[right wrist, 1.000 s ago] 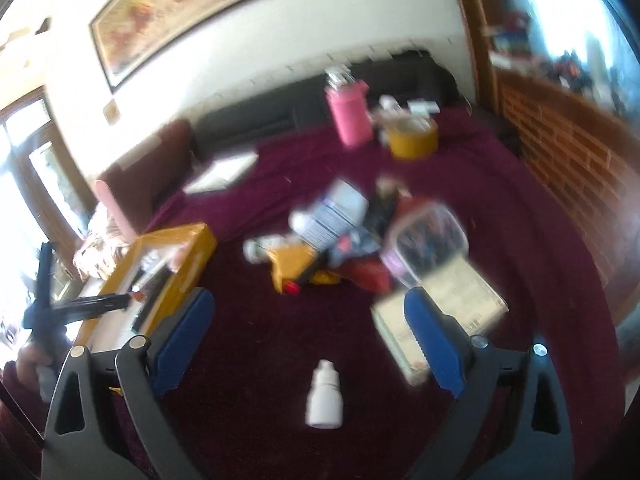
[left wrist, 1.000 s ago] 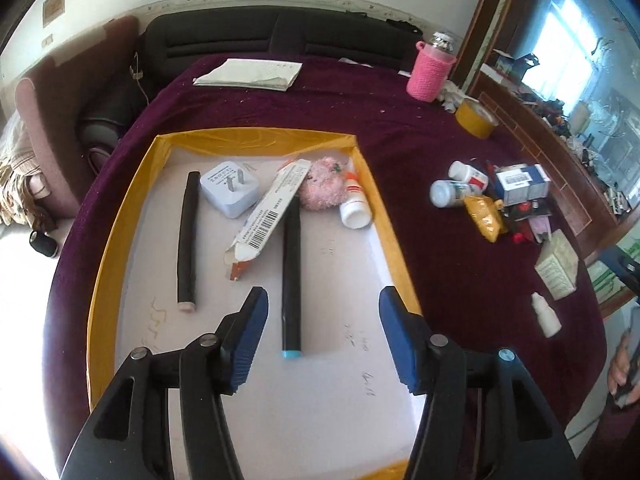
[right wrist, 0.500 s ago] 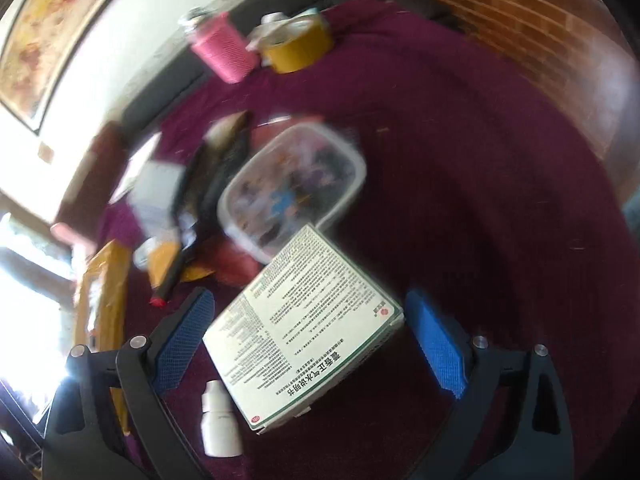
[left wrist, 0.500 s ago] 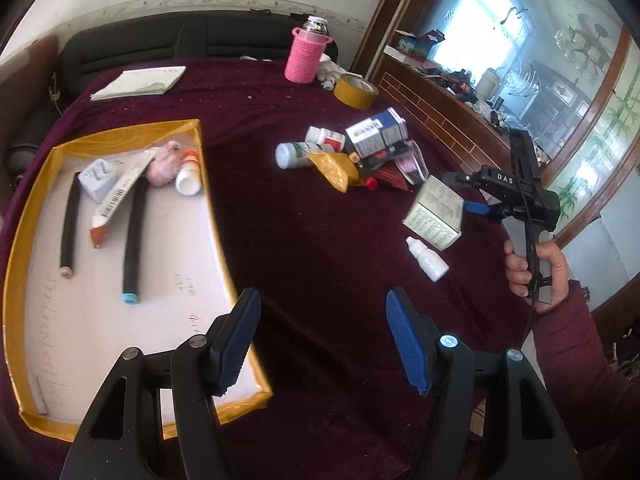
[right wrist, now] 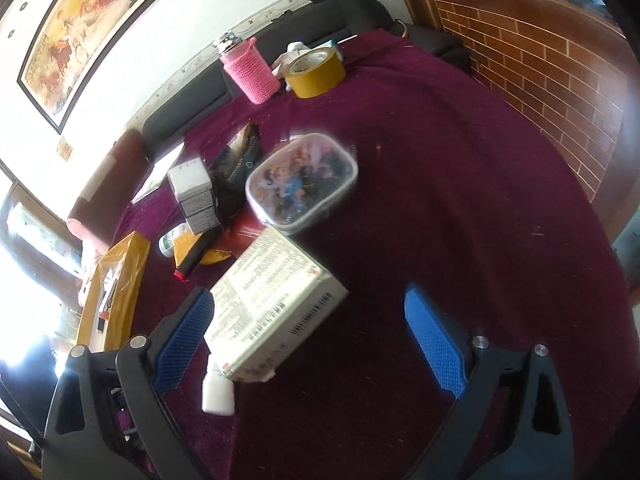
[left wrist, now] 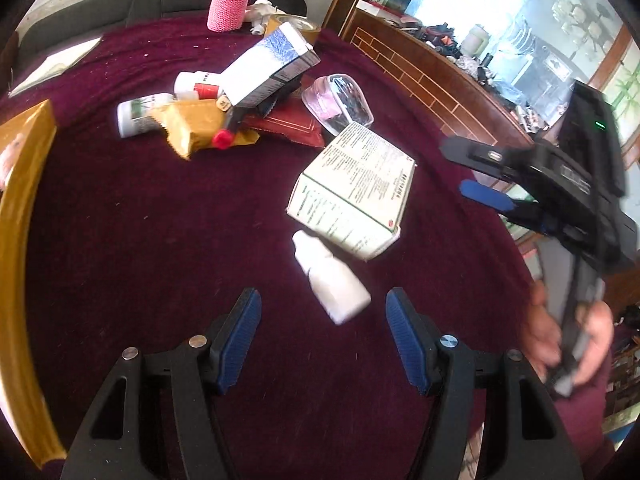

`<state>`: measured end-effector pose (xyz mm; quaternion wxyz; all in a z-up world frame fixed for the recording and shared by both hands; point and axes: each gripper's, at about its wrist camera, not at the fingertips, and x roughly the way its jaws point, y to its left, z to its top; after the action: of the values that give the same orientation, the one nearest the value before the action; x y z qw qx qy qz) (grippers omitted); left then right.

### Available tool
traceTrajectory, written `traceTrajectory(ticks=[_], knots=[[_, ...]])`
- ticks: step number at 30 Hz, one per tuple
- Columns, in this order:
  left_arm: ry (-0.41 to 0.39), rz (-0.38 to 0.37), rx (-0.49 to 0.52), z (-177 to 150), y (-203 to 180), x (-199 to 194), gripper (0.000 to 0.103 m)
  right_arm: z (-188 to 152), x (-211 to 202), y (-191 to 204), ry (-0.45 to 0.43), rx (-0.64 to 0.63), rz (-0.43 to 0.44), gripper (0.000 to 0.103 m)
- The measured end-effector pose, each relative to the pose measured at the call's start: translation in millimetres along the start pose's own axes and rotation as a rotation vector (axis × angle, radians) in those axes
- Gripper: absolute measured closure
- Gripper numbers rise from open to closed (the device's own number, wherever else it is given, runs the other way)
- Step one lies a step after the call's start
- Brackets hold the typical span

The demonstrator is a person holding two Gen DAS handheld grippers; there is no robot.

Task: Organize objects
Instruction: 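Move the left gripper back toward the small white dropper bottle, then grasp the small white dropper bottle with the left gripper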

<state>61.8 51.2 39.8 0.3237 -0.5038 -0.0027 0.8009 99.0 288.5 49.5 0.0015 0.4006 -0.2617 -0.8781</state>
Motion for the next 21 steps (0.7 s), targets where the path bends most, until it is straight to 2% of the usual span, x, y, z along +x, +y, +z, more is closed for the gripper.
traceTrajectory(ticks=[6,7,8,9,14,16,21], knots=[[-0.004,0.07,0.033,10,-8,27,0.045,-3,-9,-11,-0.007,0.012,0.008,0.006],[-0.01,0.089,0.052,9,-12,29,0.05,-3,-9,-11,-0.006,0.011,0.008,0.006],[-0.019,0.111,0.078,7,-15,30,0.074,-3,-9,-10,-0.006,0.01,0.01,0.006],[-0.013,0.114,0.099,7,-16,32,0.081,-2,-10,-9,-0.008,0.007,0.012,0.006],[-0.047,0.053,0.045,-1,10,13,0.082,6,-9,15,-0.014,-0.044,0.031,0.006],[-0.074,0.011,0.017,-5,21,-4,0.082,12,-5,31,-0.009,-0.068,0.043,0.006],[-0.155,-0.038,-0.037,-18,50,-48,0.081,32,24,83,0.004,-0.143,0.053,0.006]])
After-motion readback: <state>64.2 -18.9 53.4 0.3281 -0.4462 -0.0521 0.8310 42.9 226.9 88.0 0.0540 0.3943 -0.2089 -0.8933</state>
